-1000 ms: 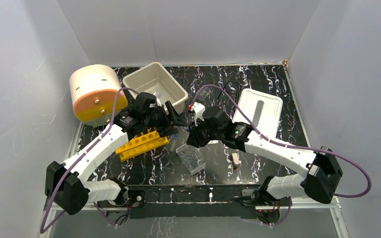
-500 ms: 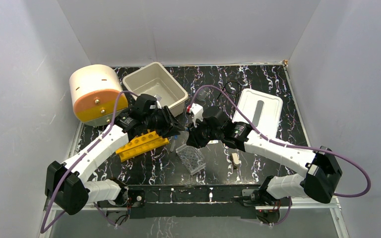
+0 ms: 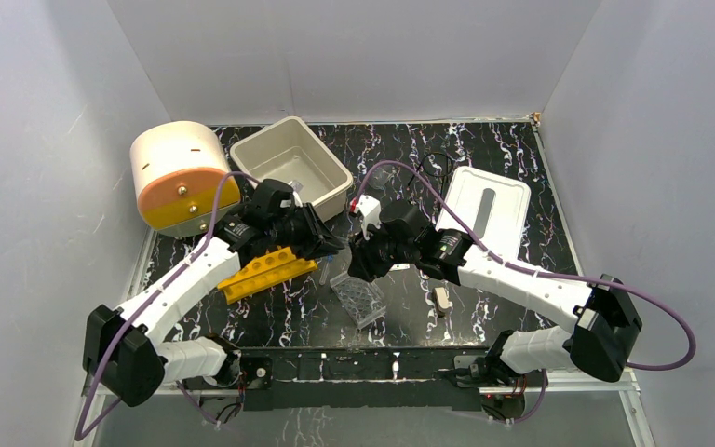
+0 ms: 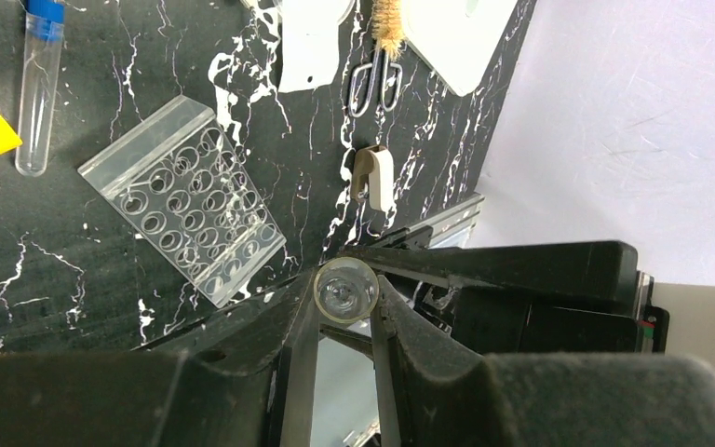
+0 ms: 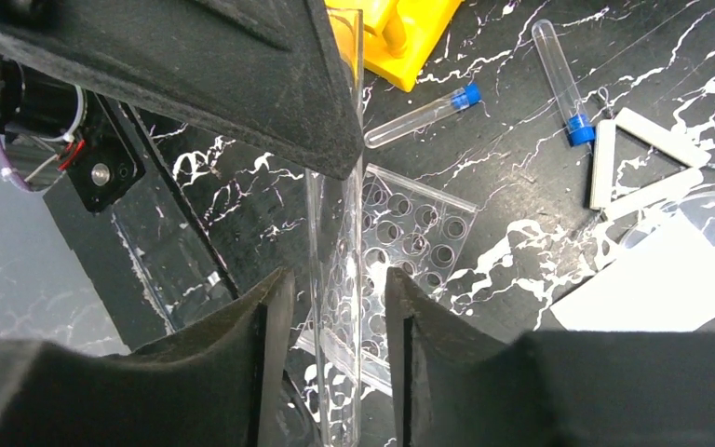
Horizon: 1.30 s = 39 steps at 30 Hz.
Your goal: Organize the chemistry lab equipment
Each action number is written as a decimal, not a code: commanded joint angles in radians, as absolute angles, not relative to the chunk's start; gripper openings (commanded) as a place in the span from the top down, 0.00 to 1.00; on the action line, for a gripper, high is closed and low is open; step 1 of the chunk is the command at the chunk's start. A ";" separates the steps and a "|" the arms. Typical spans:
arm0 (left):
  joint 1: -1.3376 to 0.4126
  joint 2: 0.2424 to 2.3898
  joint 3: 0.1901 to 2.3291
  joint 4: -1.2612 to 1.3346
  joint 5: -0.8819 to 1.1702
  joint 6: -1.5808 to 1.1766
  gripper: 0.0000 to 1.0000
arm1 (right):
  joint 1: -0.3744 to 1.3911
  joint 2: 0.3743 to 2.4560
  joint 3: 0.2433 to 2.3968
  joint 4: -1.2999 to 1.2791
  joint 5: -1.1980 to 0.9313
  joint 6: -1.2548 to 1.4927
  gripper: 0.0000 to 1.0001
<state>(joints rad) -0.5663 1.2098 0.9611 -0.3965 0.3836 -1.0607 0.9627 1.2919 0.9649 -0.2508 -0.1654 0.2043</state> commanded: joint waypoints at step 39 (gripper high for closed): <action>-0.569 1.033 1.198 -0.636 -0.309 -0.335 0.88 | 0.924 1.282 0.978 -0.240 0.028 0.272 0.27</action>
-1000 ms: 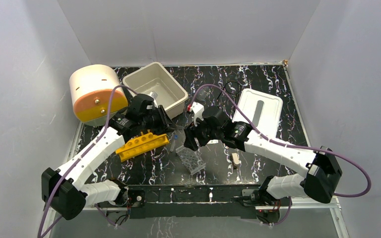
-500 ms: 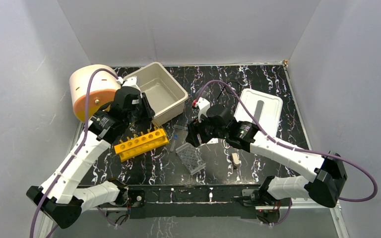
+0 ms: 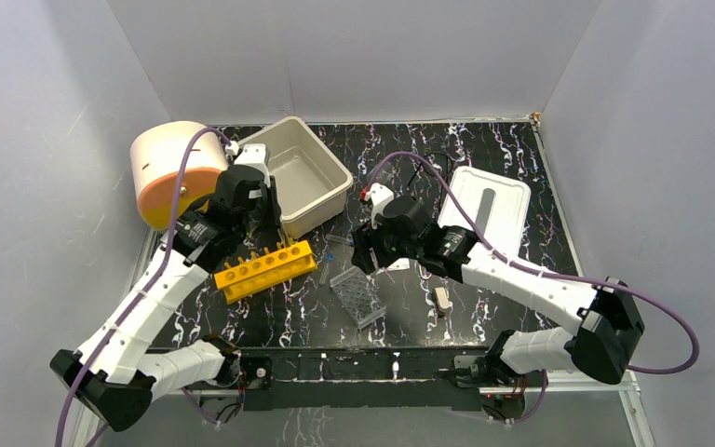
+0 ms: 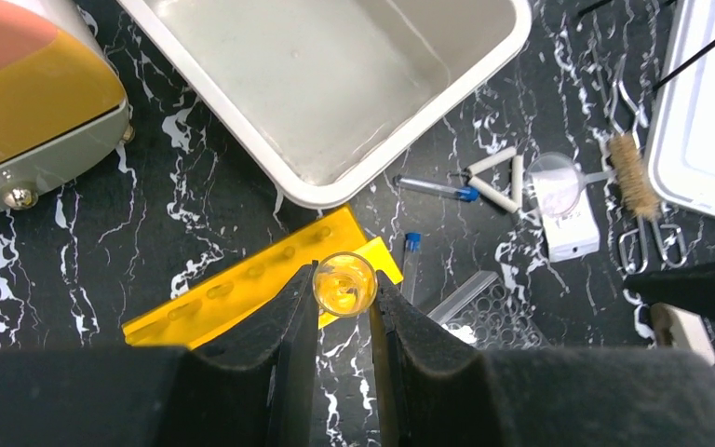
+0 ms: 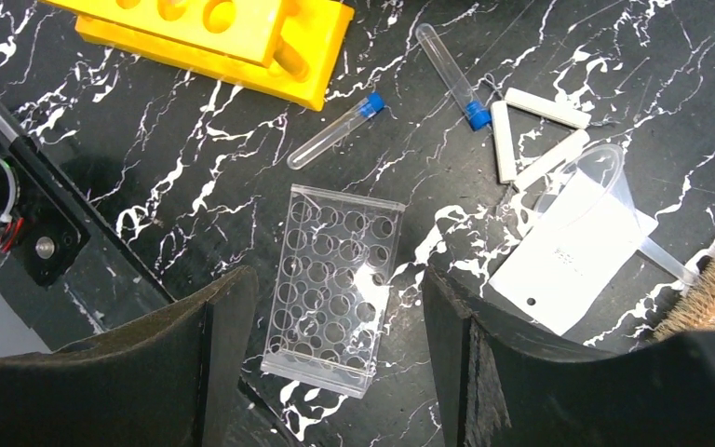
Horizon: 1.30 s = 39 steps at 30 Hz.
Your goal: Organize the chemistry lab equipment
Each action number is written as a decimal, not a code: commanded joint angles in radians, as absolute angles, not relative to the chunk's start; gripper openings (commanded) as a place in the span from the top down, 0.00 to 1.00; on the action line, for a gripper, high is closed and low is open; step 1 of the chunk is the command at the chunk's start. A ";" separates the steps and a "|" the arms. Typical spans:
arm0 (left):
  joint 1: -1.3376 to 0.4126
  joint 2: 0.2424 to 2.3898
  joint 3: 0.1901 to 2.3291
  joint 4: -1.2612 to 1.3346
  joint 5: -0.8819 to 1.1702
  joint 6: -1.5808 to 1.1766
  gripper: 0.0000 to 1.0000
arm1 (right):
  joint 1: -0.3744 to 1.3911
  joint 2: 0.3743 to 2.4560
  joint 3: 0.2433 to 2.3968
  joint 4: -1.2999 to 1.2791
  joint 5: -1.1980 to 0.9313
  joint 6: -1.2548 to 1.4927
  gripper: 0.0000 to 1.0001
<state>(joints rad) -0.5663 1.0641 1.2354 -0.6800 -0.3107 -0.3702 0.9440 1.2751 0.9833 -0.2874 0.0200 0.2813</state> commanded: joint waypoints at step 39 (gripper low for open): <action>-0.571 0.917 0.779 -0.312 -0.370 -0.312 0.93 | 0.871 1.353 0.986 -0.212 0.006 0.319 0.28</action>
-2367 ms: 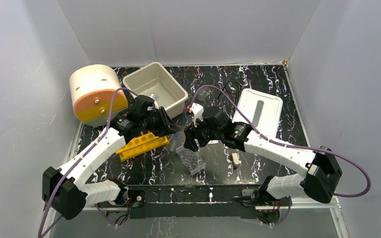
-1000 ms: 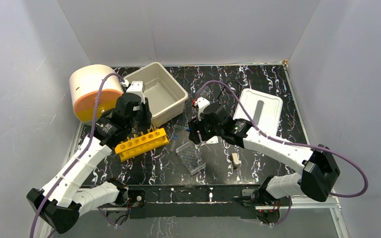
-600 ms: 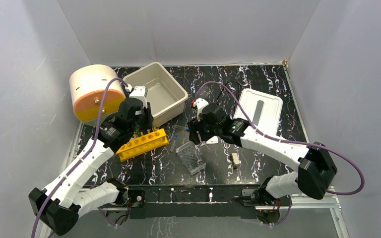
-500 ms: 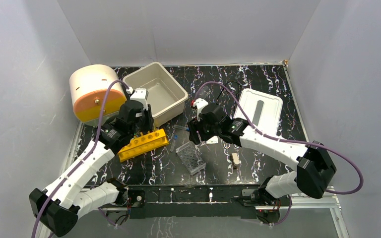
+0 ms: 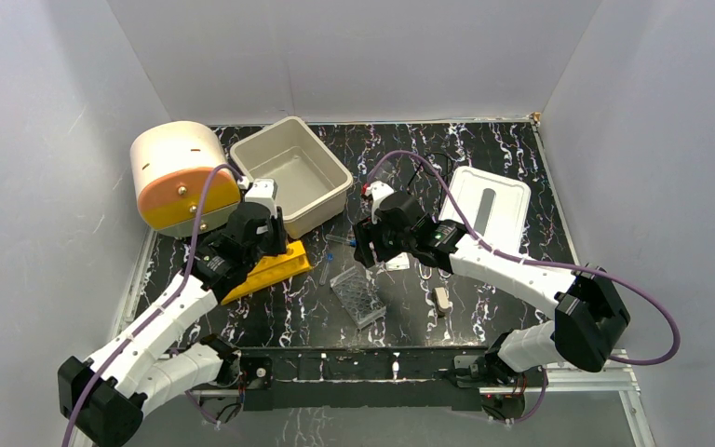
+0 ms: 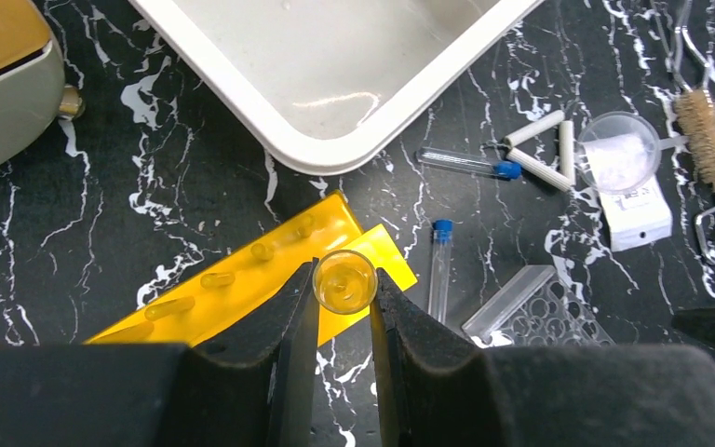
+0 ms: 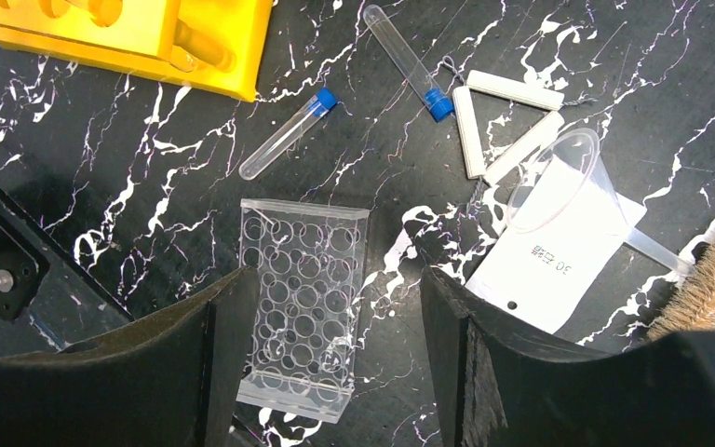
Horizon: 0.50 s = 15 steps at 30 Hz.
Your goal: Organize the chemistry lab equipment
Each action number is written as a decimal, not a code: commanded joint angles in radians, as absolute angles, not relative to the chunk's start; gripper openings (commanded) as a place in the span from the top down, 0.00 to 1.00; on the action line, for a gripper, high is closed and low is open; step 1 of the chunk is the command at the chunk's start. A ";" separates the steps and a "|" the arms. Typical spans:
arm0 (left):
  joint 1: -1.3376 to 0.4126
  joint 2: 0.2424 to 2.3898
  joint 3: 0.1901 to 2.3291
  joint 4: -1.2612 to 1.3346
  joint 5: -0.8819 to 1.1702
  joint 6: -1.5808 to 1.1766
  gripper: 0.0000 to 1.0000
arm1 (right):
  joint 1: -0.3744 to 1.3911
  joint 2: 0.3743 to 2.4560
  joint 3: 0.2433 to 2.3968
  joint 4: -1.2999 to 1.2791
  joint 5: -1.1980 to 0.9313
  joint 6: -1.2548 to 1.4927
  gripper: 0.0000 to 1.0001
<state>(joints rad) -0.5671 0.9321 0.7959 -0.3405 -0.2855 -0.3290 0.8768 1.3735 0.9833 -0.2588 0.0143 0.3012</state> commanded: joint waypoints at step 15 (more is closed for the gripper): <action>-0.572 0.897 0.726 -0.303 -0.506 -0.292 0.93 | 0.856 1.318 0.961 -0.221 0.006 0.327 0.28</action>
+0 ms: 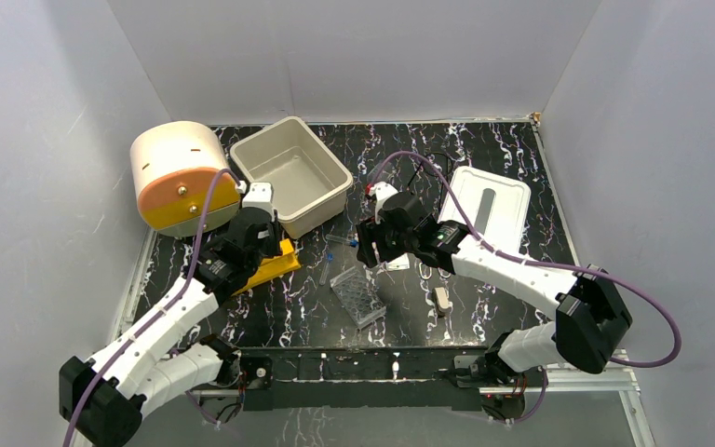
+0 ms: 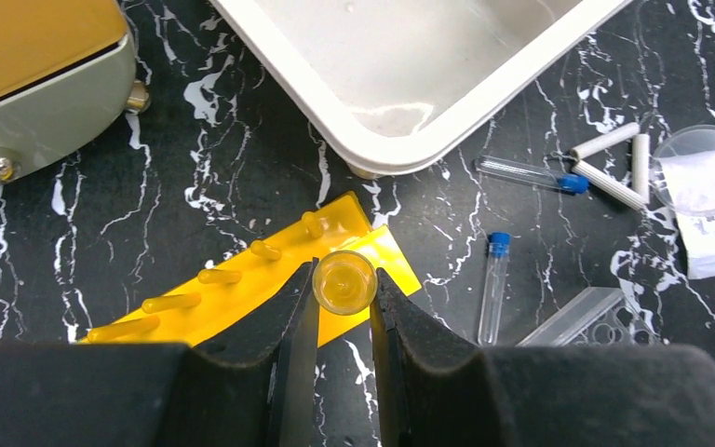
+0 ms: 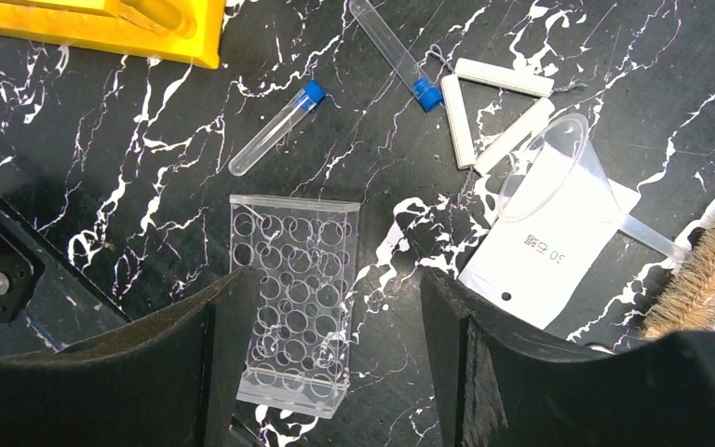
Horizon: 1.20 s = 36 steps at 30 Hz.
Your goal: Organize the chemistry lab equipment
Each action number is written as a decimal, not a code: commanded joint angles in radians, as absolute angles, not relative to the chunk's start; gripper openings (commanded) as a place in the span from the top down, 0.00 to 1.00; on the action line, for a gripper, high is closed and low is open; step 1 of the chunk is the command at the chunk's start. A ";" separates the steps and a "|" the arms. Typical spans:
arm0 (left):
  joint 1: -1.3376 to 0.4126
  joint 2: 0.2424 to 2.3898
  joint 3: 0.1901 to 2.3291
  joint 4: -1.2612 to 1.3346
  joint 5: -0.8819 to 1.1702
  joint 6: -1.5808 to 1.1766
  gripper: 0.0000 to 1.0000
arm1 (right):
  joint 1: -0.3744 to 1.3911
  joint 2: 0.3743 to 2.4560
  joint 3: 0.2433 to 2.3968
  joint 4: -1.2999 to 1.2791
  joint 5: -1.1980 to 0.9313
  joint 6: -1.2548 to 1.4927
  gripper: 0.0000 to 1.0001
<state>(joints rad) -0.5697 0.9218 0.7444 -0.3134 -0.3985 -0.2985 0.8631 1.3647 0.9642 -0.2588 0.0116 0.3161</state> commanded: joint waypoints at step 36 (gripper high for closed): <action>-0.571 0.903 1.199 -1.312 -0.574 -1.054 0.44 | 0.864 1.385 1.042 -0.217 -0.075 0.419 0.30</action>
